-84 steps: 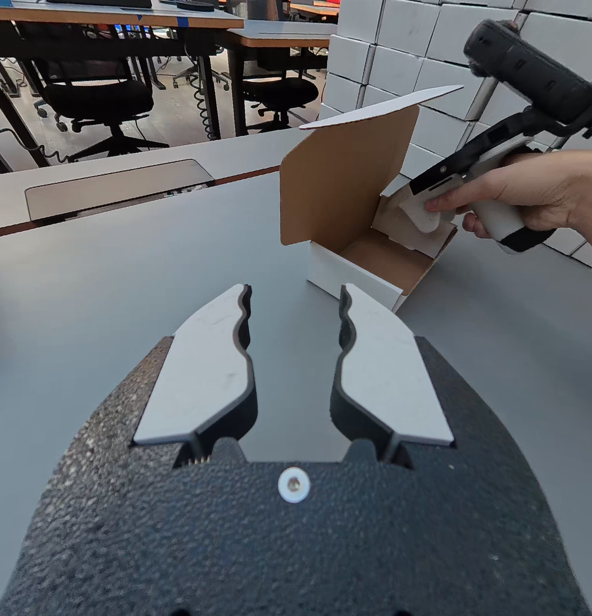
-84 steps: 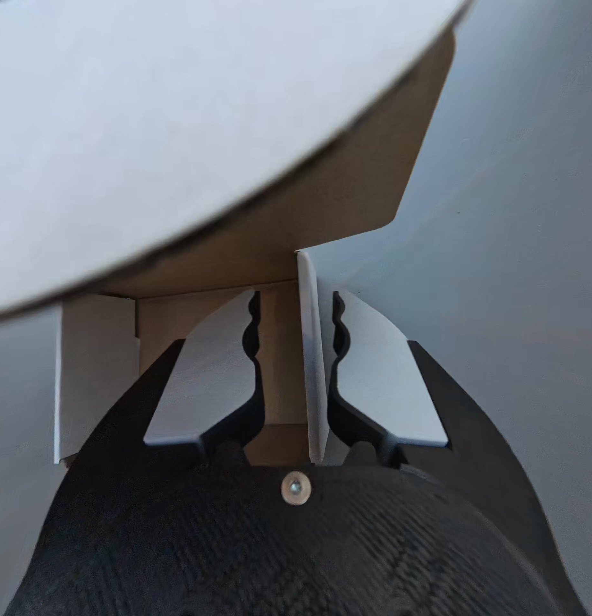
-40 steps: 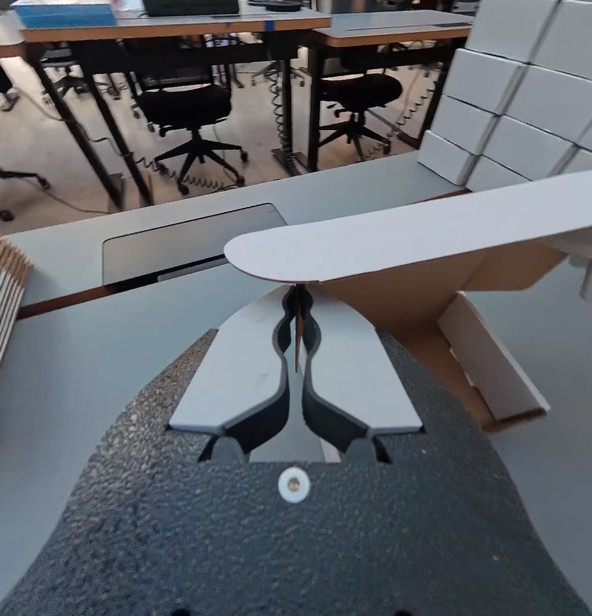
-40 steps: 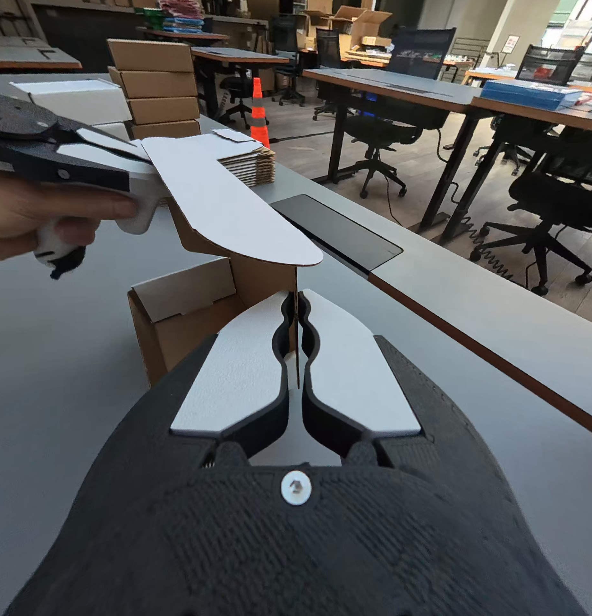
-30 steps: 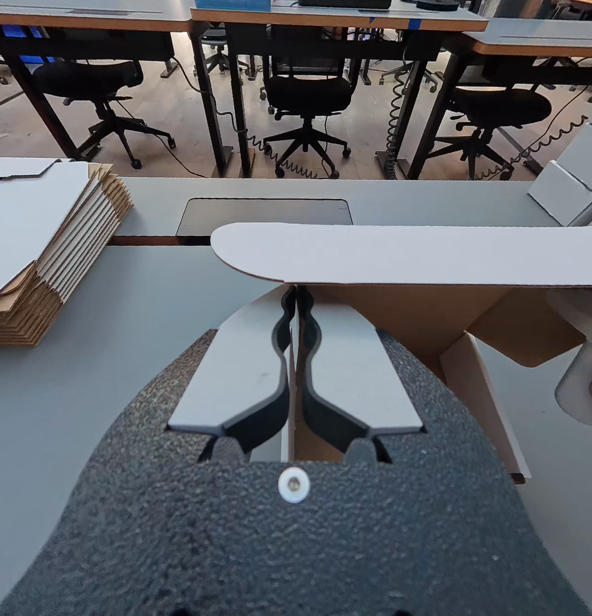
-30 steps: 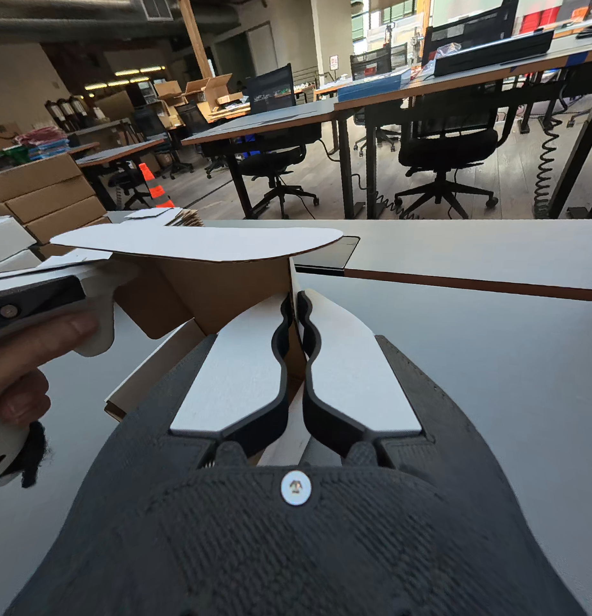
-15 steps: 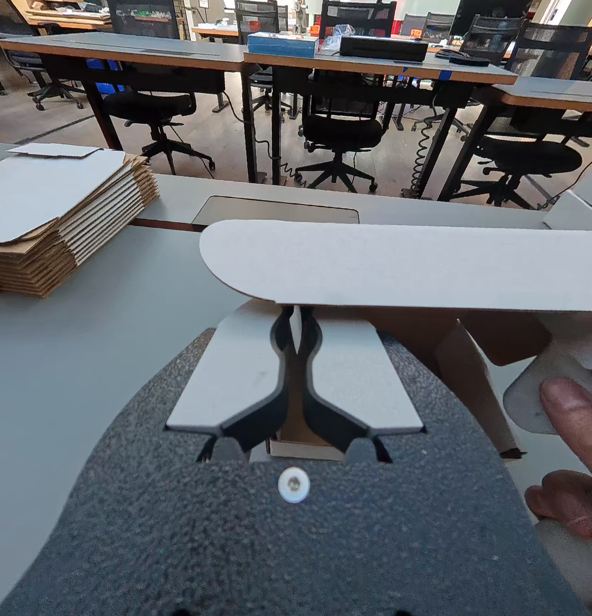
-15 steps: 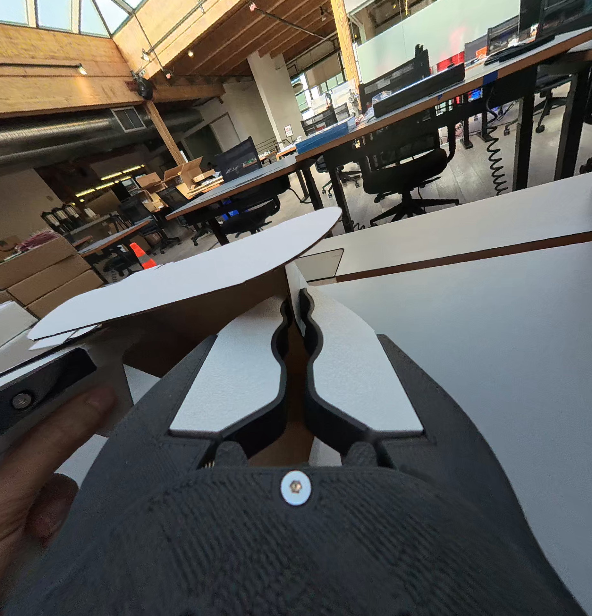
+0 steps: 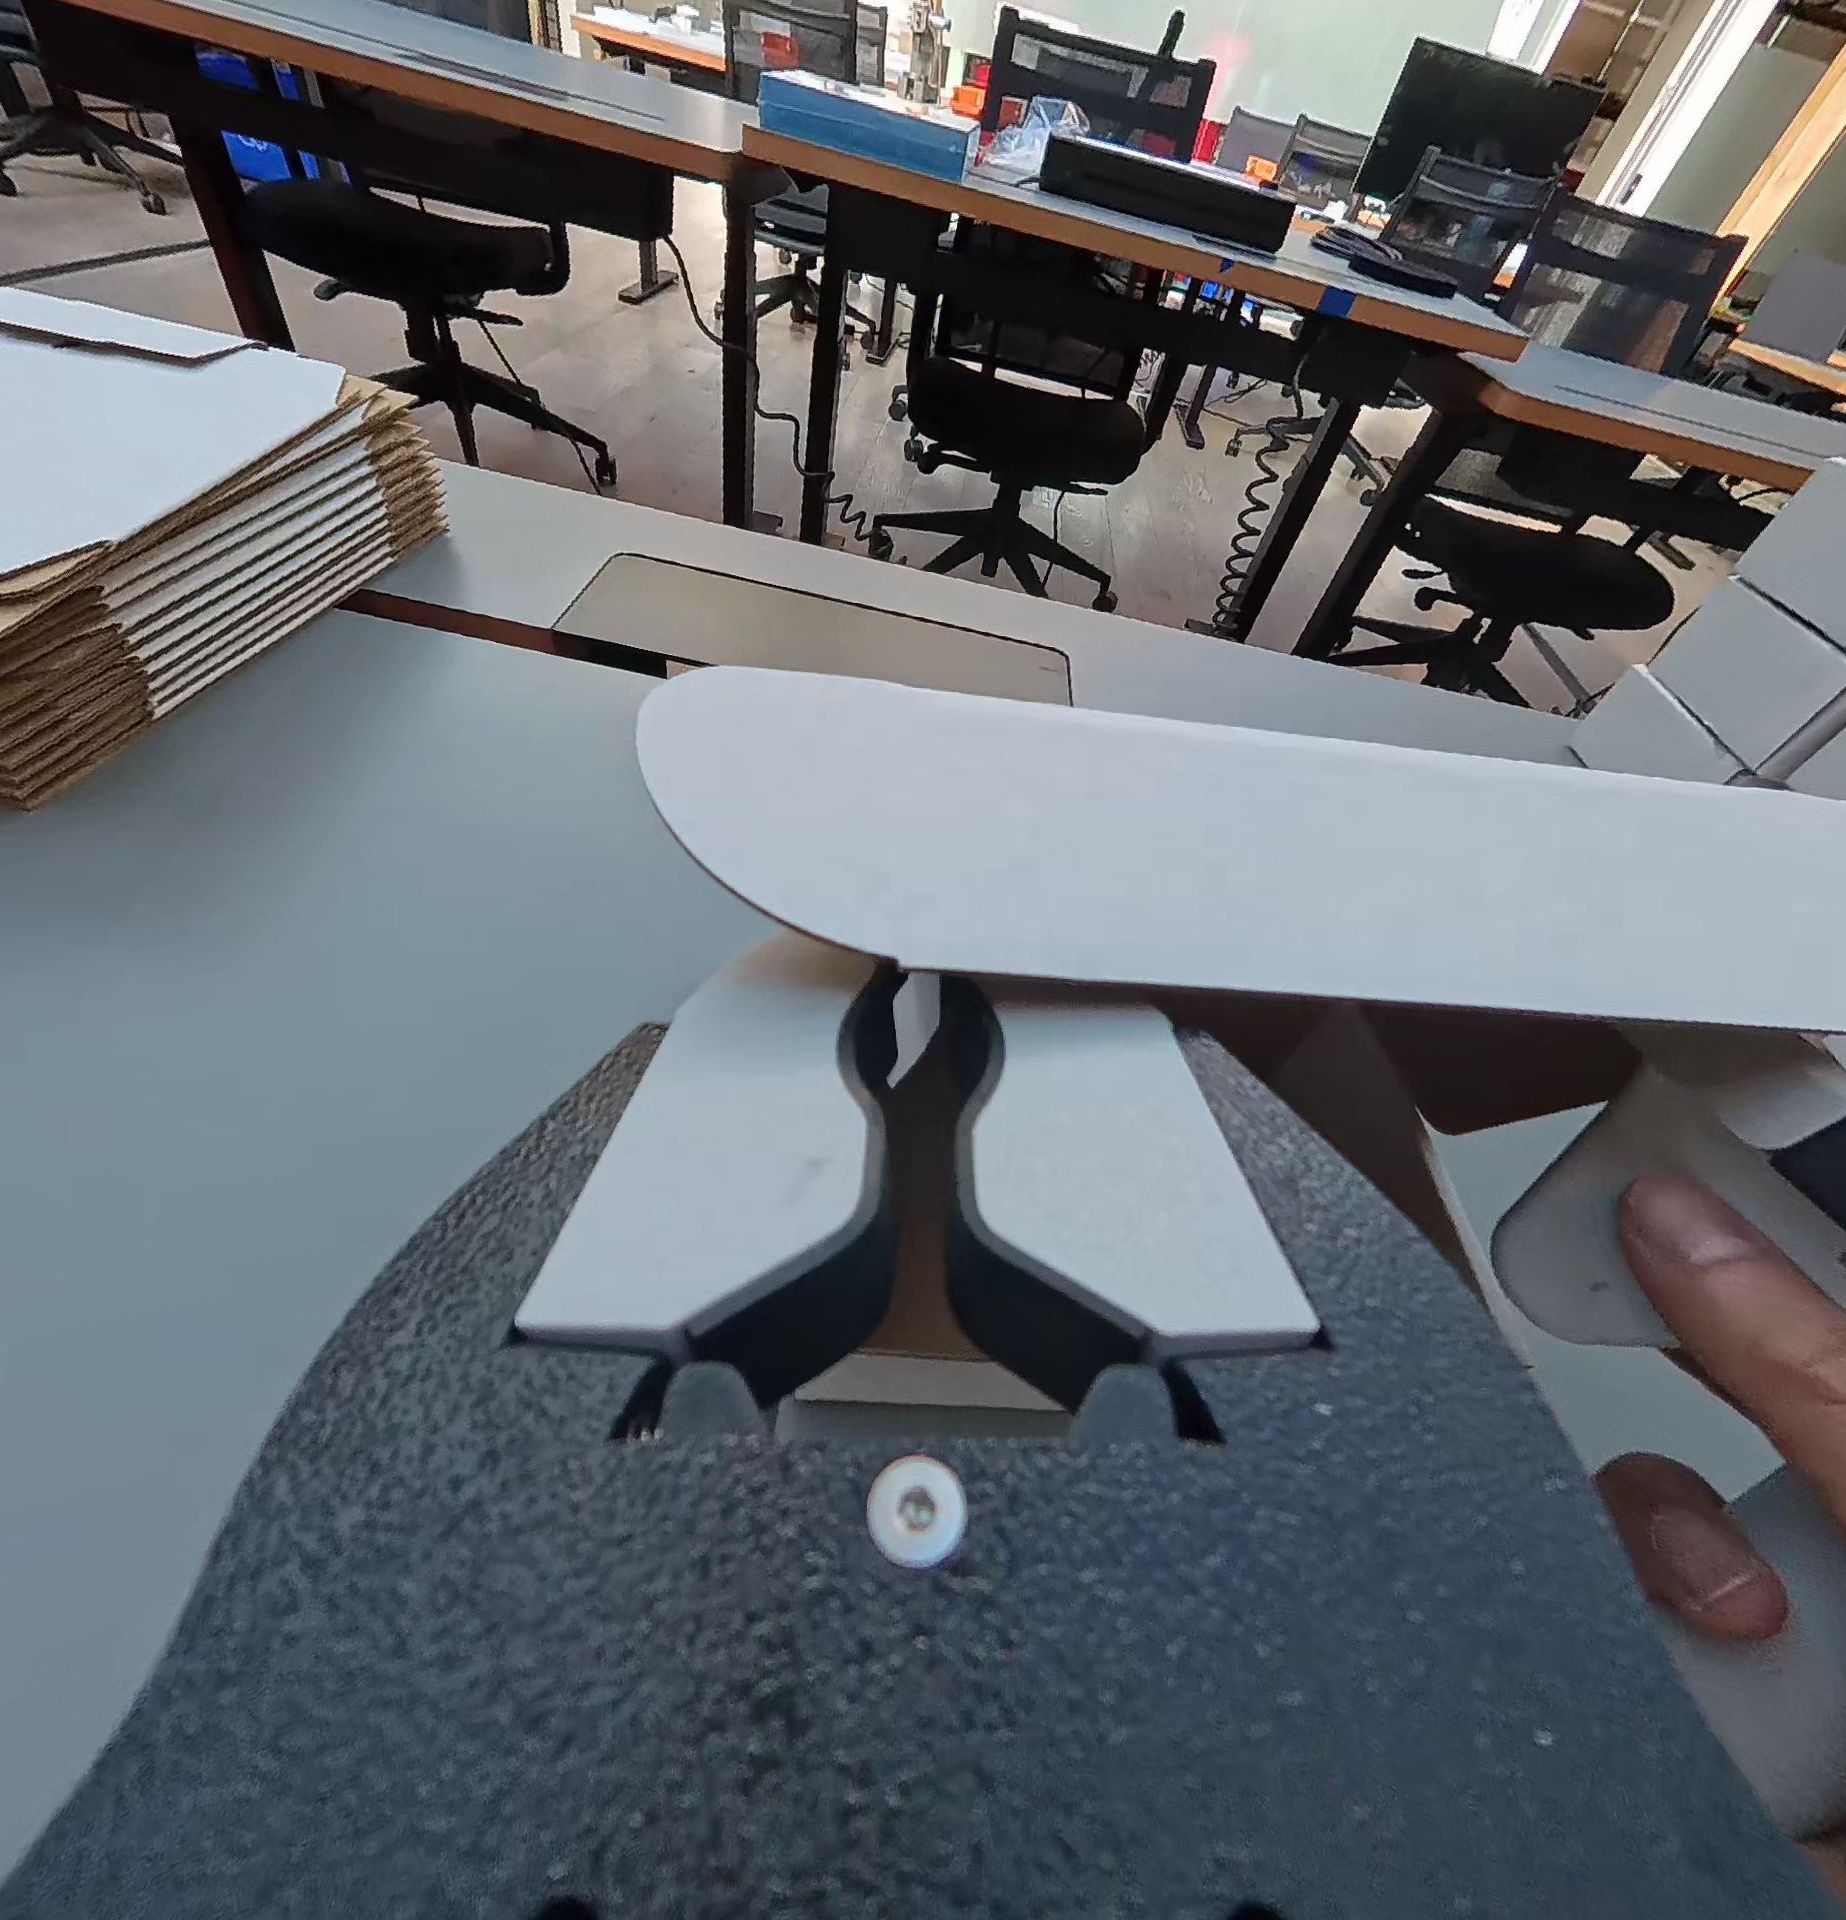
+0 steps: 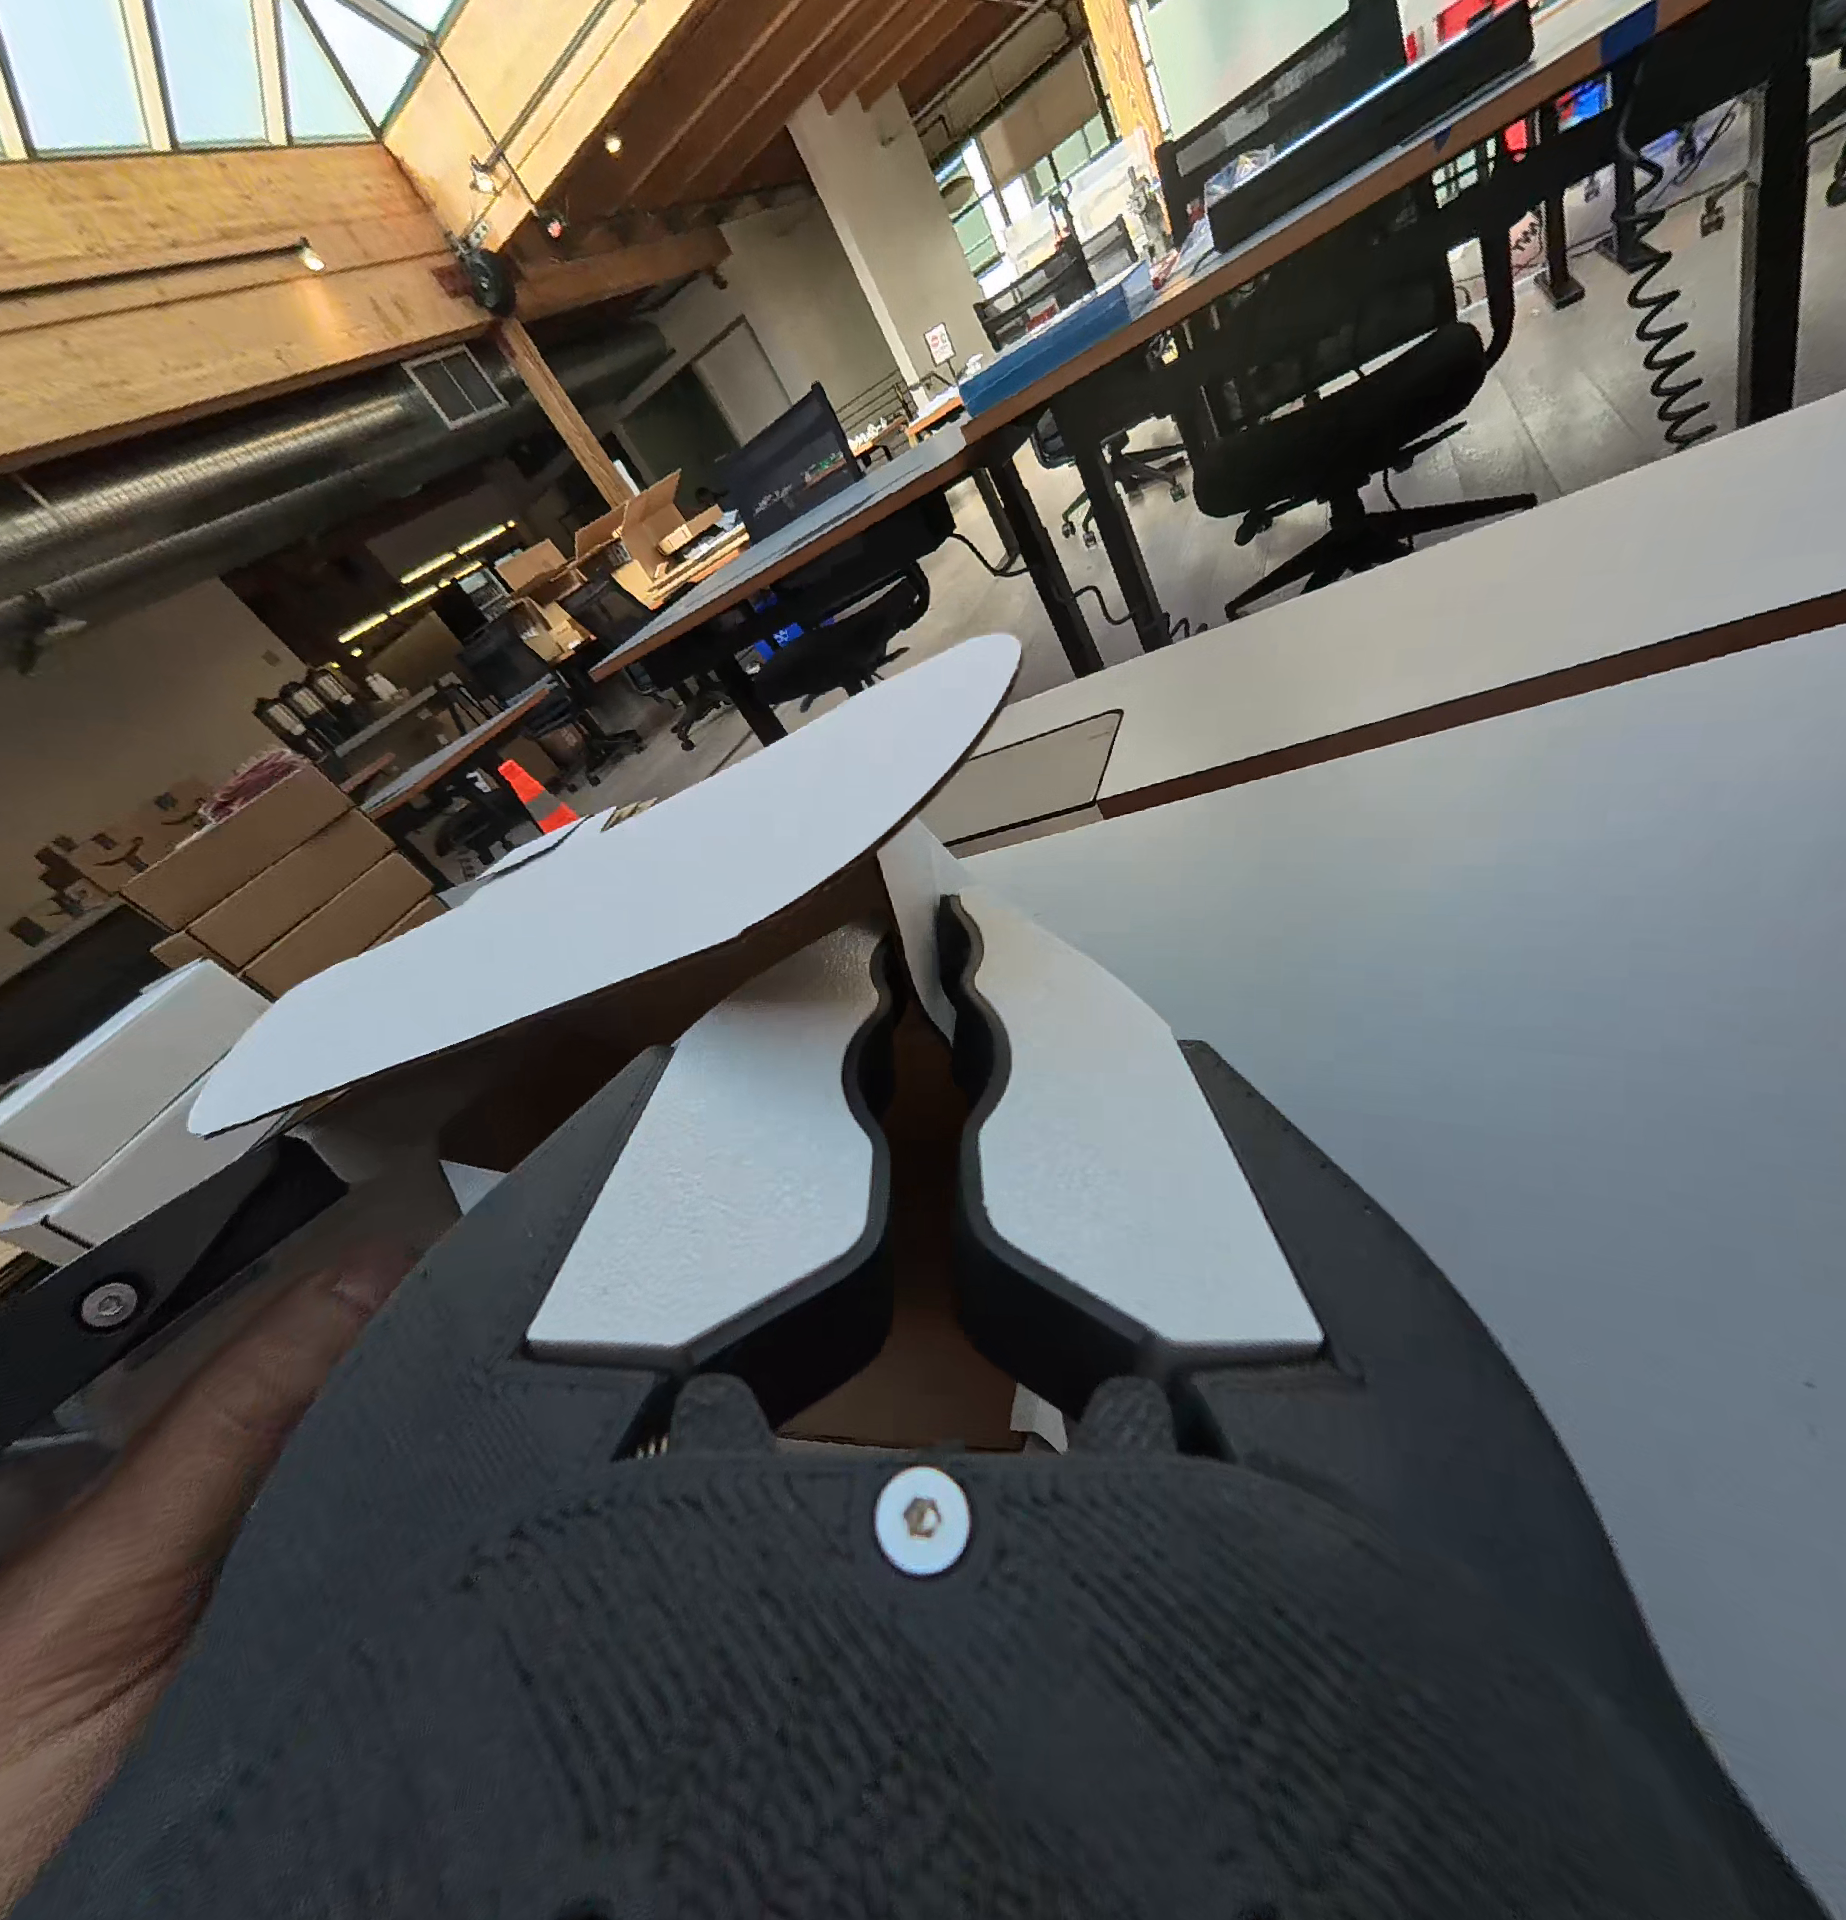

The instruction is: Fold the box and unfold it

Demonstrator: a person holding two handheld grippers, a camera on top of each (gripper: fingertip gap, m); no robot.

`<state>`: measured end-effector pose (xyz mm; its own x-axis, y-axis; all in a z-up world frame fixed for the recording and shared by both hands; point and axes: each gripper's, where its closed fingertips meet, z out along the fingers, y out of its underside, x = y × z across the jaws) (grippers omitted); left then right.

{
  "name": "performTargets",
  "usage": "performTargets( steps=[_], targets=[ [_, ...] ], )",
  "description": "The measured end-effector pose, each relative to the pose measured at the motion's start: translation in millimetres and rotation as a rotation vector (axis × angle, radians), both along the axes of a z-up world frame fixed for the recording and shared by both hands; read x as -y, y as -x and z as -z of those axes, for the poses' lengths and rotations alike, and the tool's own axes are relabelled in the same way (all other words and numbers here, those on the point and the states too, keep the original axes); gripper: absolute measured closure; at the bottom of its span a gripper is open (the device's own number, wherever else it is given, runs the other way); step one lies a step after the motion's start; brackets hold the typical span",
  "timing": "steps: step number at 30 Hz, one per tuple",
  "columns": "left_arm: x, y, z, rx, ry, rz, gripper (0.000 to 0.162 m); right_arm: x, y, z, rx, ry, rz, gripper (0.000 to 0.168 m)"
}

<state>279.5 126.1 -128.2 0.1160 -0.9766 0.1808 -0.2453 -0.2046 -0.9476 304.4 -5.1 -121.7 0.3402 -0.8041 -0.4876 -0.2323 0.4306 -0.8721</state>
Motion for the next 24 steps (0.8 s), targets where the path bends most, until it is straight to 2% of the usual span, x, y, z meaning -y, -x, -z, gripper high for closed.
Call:
performTargets(
  steps=[8,12,17,19,21,24],
  targets=[
    [1.3,5.6,3.7,-0.001,0.010,0.004,0.157,-0.3,6.0,-0.4,0.008,-0.005,0.008,0.162],
    [2.1,9.6,1.0,0.010,0.123,0.019,0.156,0.0,8.9,-2.4,-0.027,-0.284,-0.050,0.159],
    [4.9,6.3,-3.0,-0.001,0.170,0.021,0.155,1.2,8.3,-3.7,-0.024,-0.226,-0.014,0.160],
    [5.9,2.2,-4.0,-0.017,0.215,0.030,0.154,1.9,5.5,-1.4,-0.027,-0.142,0.011,0.161],
    [4.3,-1.2,-4.5,-0.029,0.184,0.030,0.154,0.6,3.3,-3.4,-0.062,-0.164,0.006,0.161],
    [4.6,-1.5,-4.5,-0.031,0.155,0.020,0.154,-2.0,2.2,-3.0,-0.061,-0.021,0.011,0.161]
  ],
)
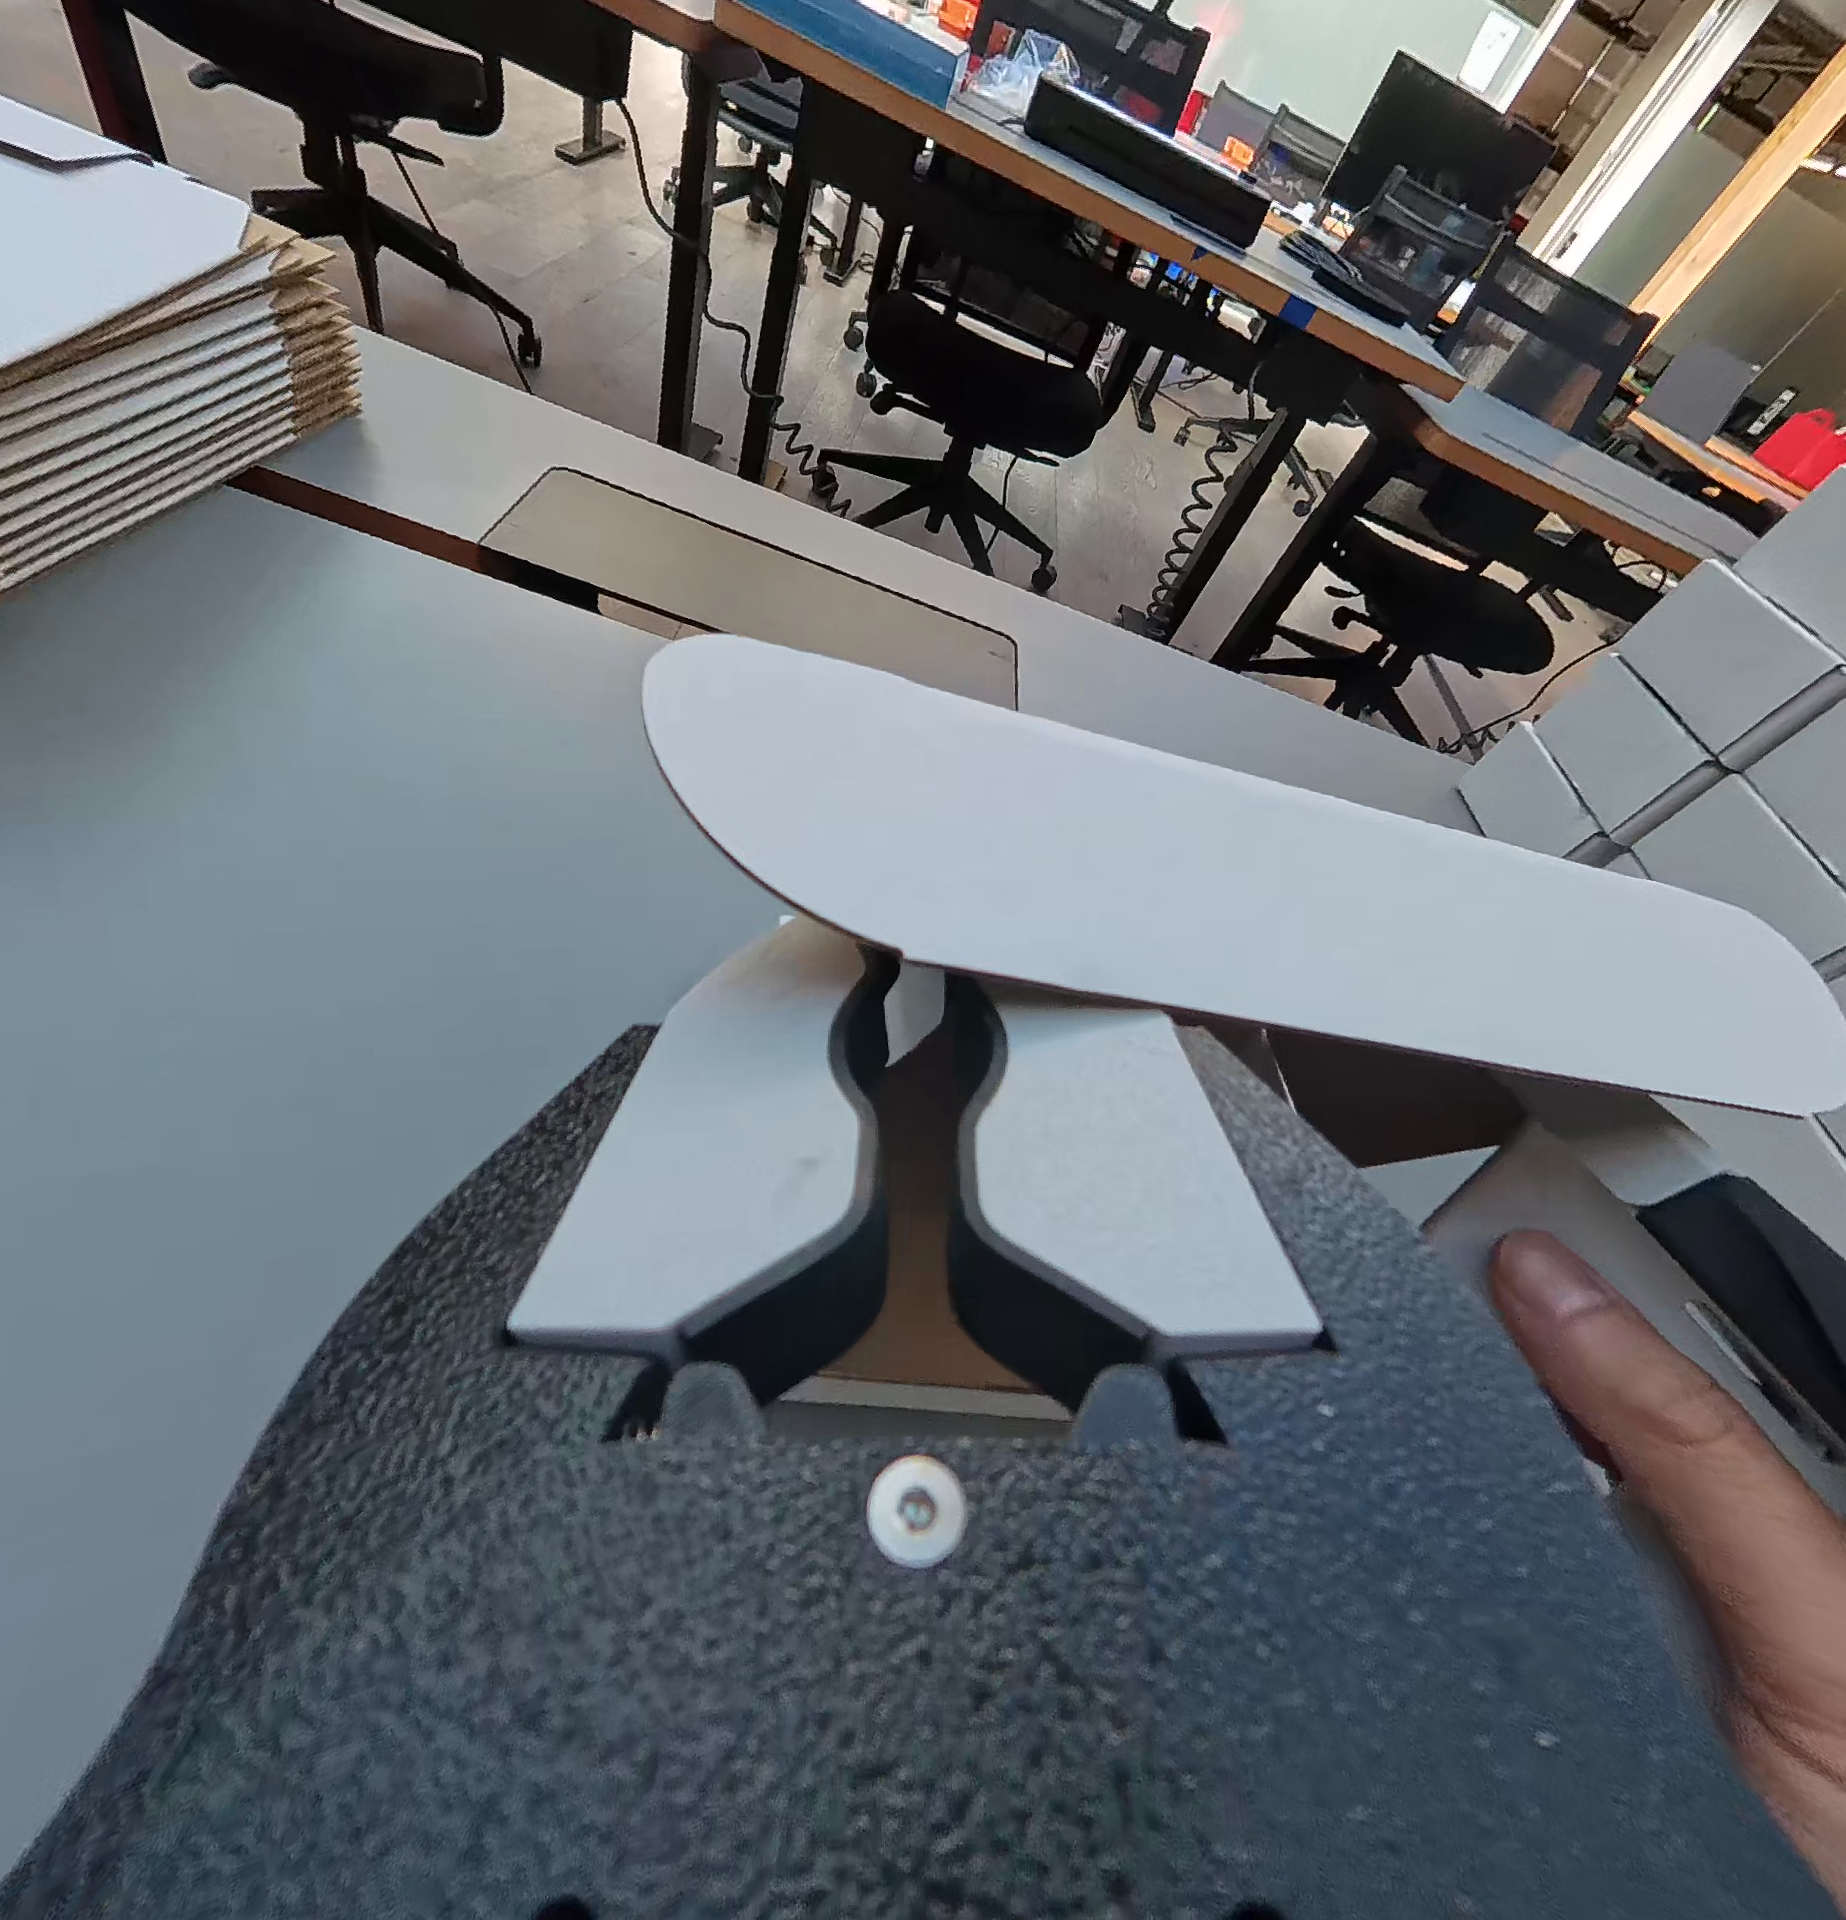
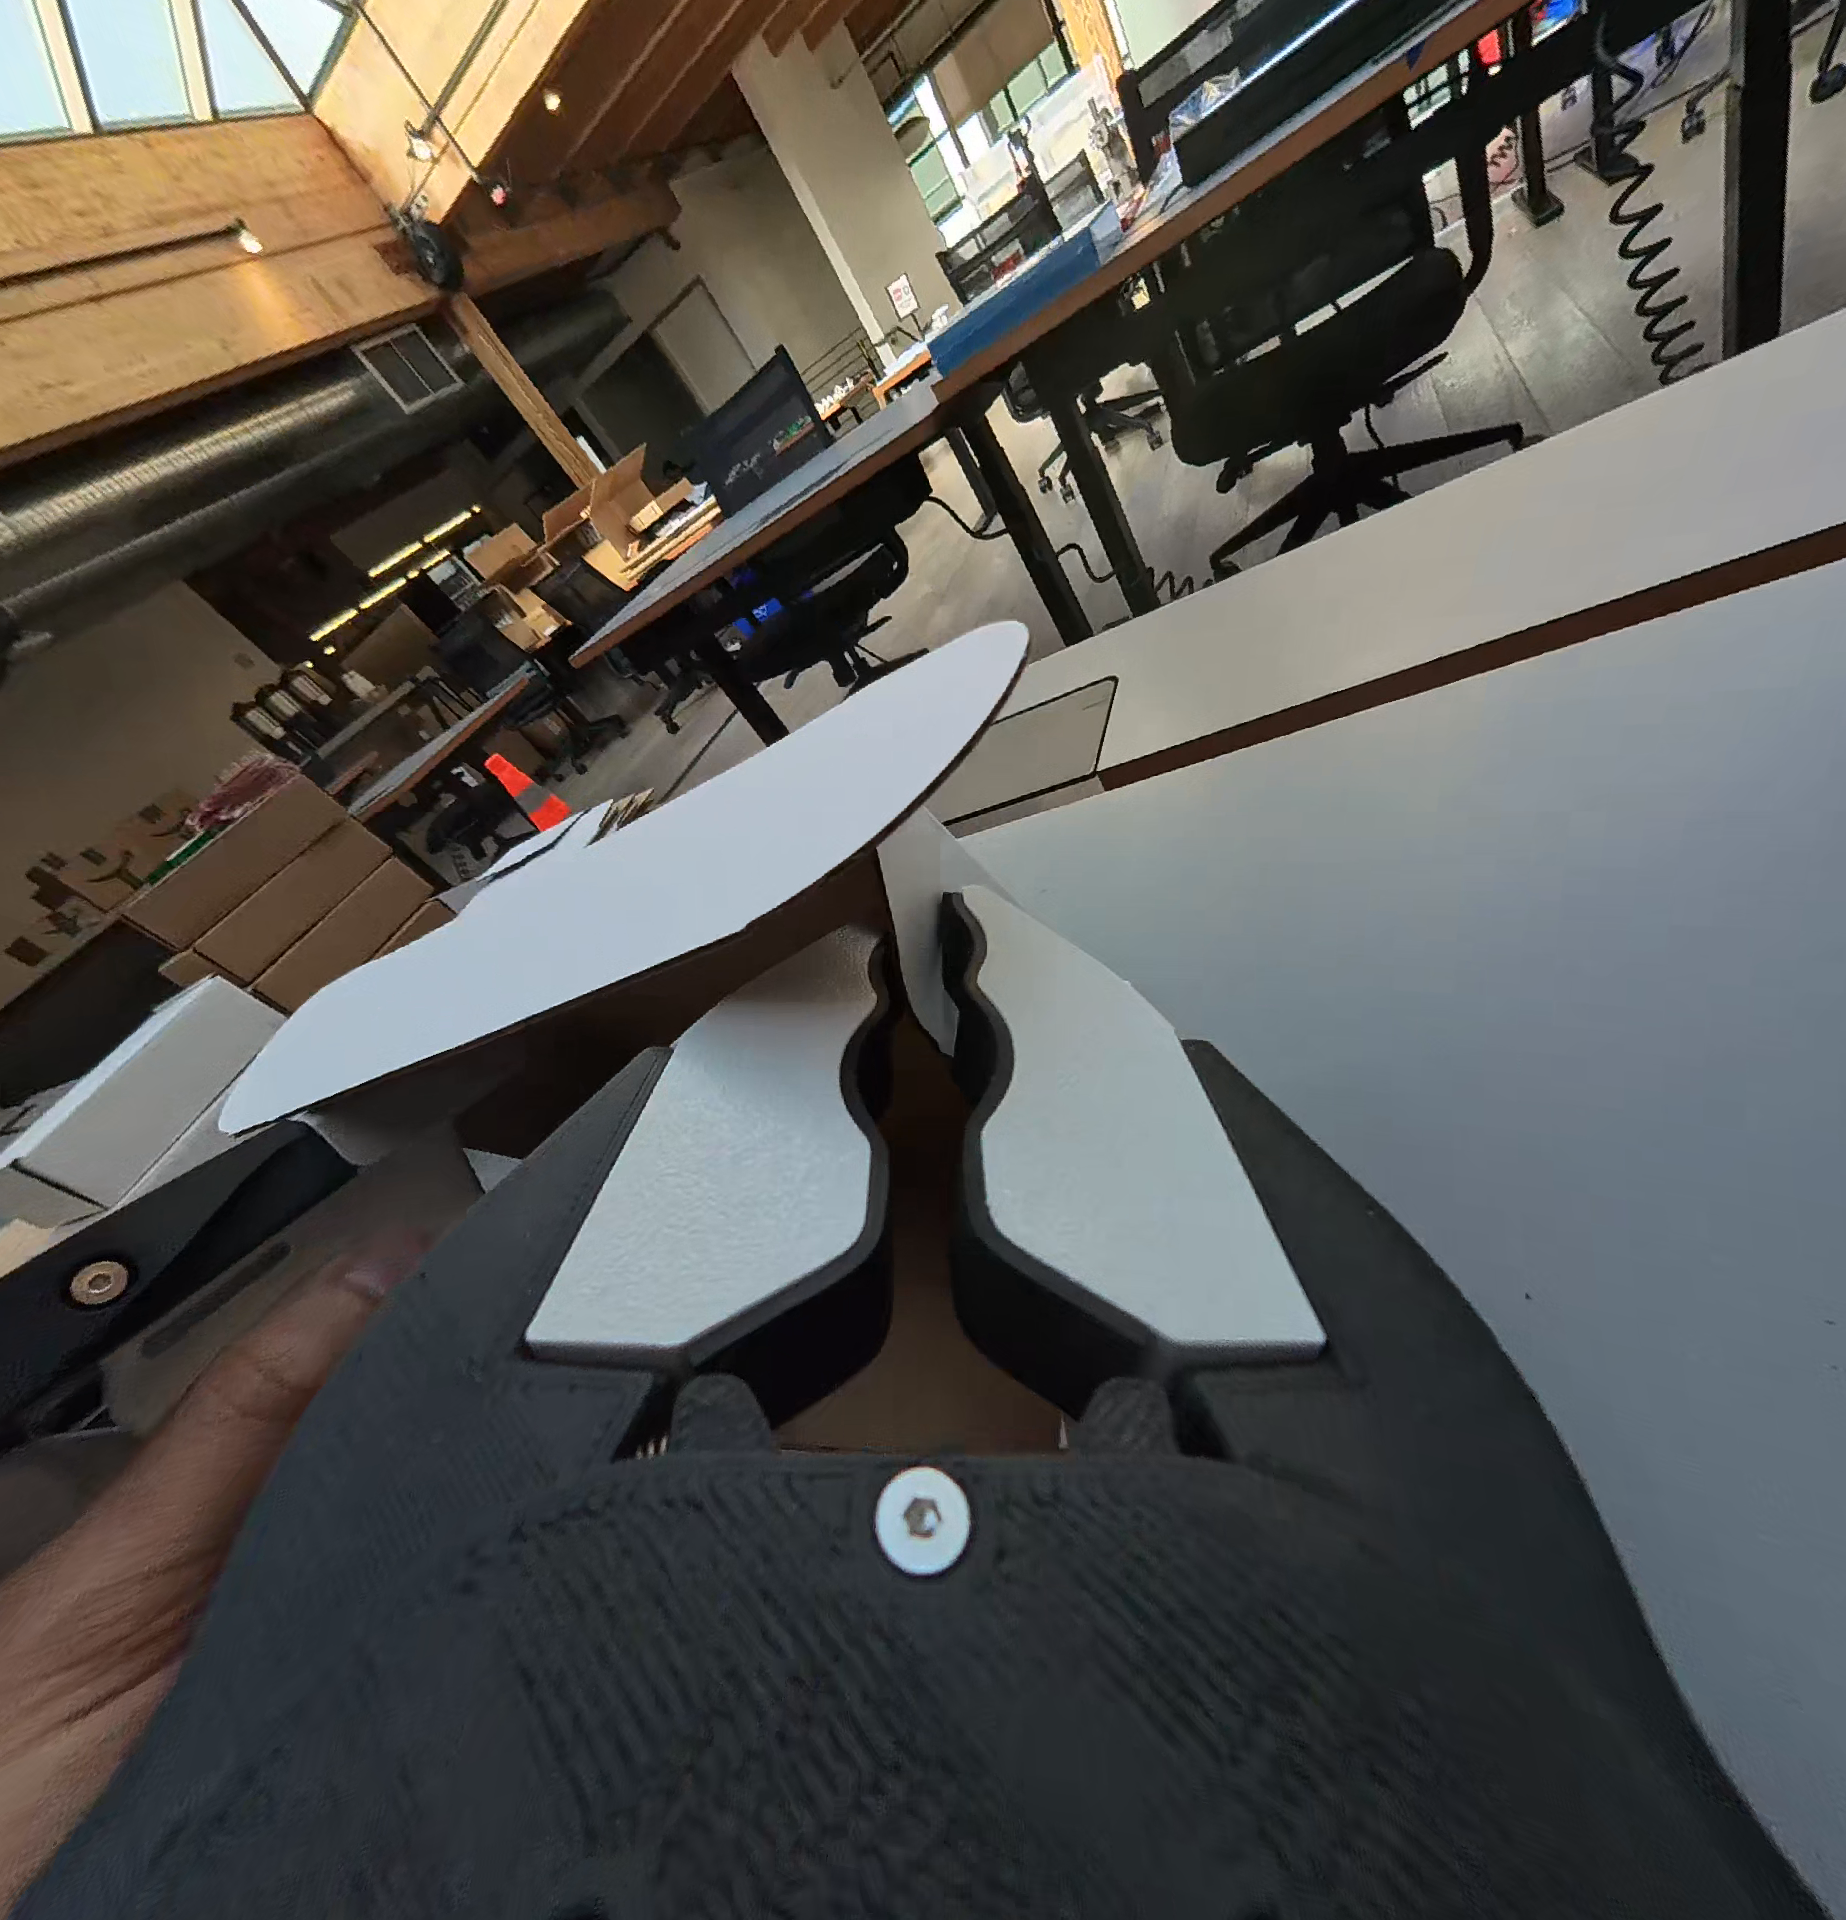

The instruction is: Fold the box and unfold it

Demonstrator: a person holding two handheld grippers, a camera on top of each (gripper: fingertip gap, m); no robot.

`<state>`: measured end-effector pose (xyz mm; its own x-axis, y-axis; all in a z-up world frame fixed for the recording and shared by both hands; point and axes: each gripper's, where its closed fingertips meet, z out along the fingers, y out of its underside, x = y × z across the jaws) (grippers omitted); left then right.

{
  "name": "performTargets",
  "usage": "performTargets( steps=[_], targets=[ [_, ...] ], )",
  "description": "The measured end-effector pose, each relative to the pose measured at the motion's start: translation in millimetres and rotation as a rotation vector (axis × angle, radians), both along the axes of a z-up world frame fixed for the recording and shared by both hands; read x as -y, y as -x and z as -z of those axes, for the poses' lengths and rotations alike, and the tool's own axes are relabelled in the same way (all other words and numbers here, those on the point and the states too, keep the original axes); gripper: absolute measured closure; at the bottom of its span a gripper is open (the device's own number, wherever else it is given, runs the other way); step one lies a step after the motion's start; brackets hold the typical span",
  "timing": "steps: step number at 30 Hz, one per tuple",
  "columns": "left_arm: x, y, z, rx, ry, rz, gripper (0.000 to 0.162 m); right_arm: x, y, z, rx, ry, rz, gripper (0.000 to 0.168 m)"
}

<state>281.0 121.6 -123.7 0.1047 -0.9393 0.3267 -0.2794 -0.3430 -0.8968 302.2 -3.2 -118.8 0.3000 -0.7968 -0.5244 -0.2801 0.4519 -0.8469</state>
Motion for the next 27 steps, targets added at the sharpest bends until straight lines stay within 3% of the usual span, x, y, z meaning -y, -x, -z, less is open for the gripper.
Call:
performTargets(
  steps=[4,10,21,22,25,27],
  targets=[
    [-3.7,-4.4,-3.7,-0.006,0.006,0.006,0.154,-2.9,-5.1,1.0,-0.083,-0.327,-0.100,0.160],
    [1.3,-5.1,-2.0,0.001,-0.004,0.000,0.154,-0.5,-8.4,-3.3,-0.084,-0.531,-0.118,0.160],
    [0.1,8.4,8.8,0.047,-0.102,-0.008,0.158,1.5,1.0,3.1,0.039,-0.095,-0.175,0.164],
    [1.2,8.7,8.3,0.053,-0.086,-0.008,0.157,1.9,2.1,3.0,0.035,-0.098,-0.167,0.164],
    [4.0,8.3,3.5,0.043,-0.007,0.010,0.155,2.4,1.1,2.2,-0.023,-0.333,-0.217,0.163],
    [4.4,6.5,1.4,0.019,-0.029,0.024,0.155,2.9,-0.8,2.3,-0.048,-0.324,-0.206,0.163]
  ],
)
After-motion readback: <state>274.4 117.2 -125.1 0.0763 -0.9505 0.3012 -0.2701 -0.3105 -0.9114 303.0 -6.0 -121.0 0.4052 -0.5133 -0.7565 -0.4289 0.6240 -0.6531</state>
